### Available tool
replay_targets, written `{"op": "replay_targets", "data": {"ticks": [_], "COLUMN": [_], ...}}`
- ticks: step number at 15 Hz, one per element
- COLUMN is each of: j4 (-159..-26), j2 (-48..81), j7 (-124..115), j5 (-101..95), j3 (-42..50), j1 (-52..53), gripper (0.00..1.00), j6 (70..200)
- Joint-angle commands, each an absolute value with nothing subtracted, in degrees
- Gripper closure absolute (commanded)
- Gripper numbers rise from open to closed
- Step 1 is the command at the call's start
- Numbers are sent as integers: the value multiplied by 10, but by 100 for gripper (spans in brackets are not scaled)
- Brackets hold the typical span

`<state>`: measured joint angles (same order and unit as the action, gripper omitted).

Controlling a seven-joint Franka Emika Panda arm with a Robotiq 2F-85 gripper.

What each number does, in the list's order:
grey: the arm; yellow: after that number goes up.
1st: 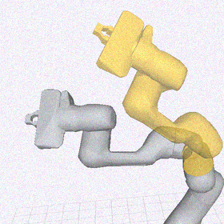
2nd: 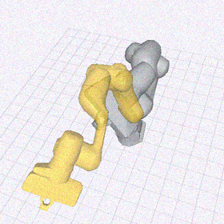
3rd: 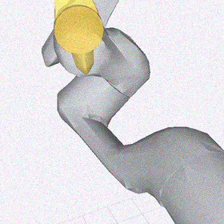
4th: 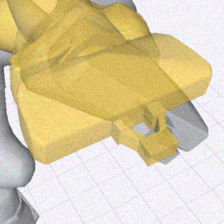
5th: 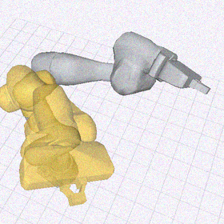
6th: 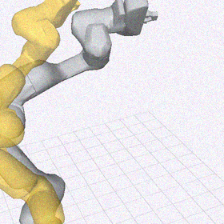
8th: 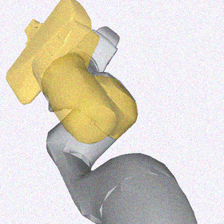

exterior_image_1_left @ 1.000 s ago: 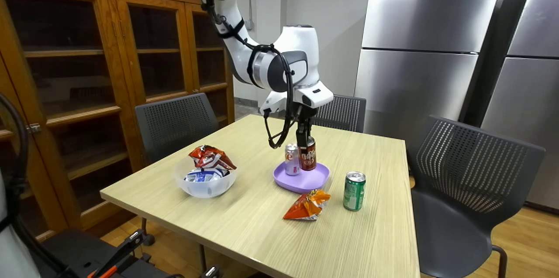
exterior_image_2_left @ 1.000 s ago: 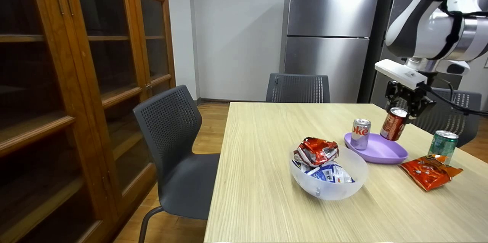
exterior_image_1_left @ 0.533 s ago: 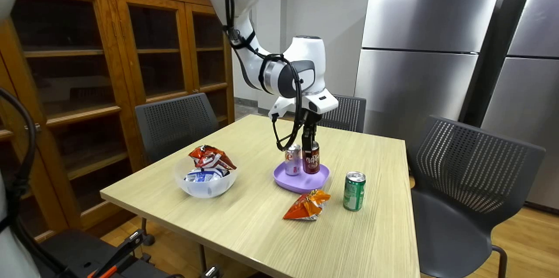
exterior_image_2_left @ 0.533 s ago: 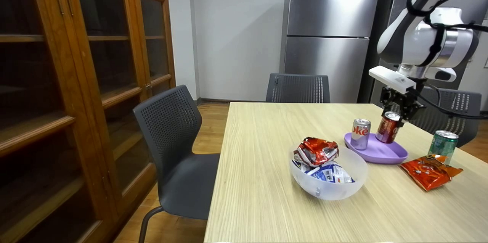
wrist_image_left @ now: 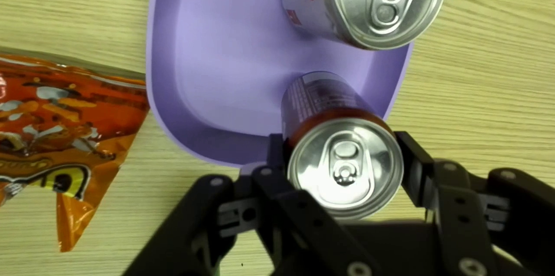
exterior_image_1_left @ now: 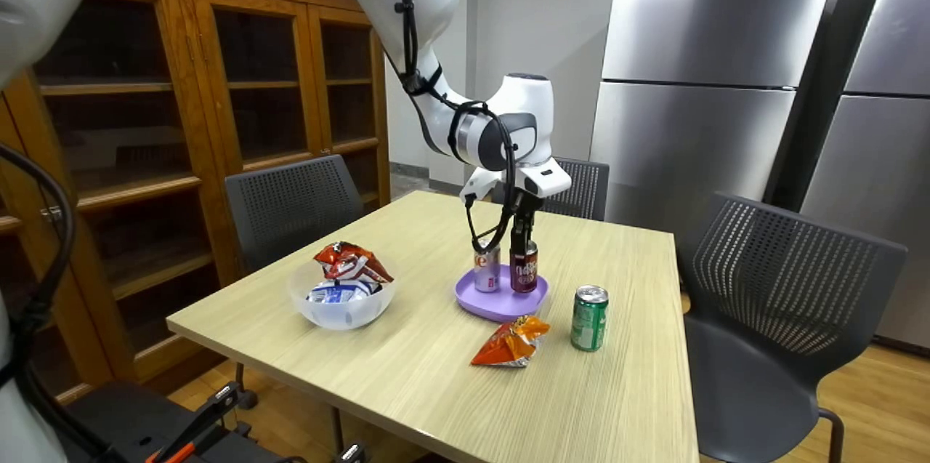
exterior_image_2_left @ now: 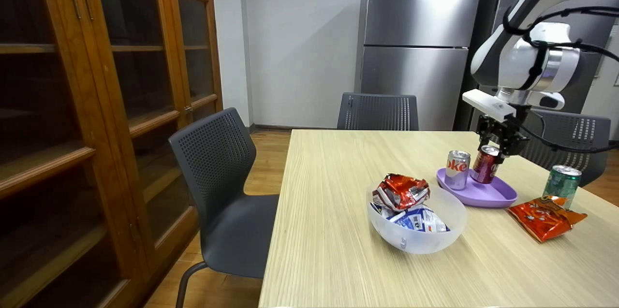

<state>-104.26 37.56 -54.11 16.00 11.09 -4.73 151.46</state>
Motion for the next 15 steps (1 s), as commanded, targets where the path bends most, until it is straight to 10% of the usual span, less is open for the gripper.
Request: {"op": "replay_targets", "data": {"ticks": [1, 5, 6, 15], "j4": [-988, -966, -966, -1026], "j2": [404, 421, 419, 344], "j7": [-544, -543, -542, -524], "j5": [176, 176, 177, 197], "j3": [99, 99, 99, 99], "j1": [-63, -63, -63, -79], "gripper": [62, 62, 12, 0], "j6": [1475, 1458, 1458, 1497]}}
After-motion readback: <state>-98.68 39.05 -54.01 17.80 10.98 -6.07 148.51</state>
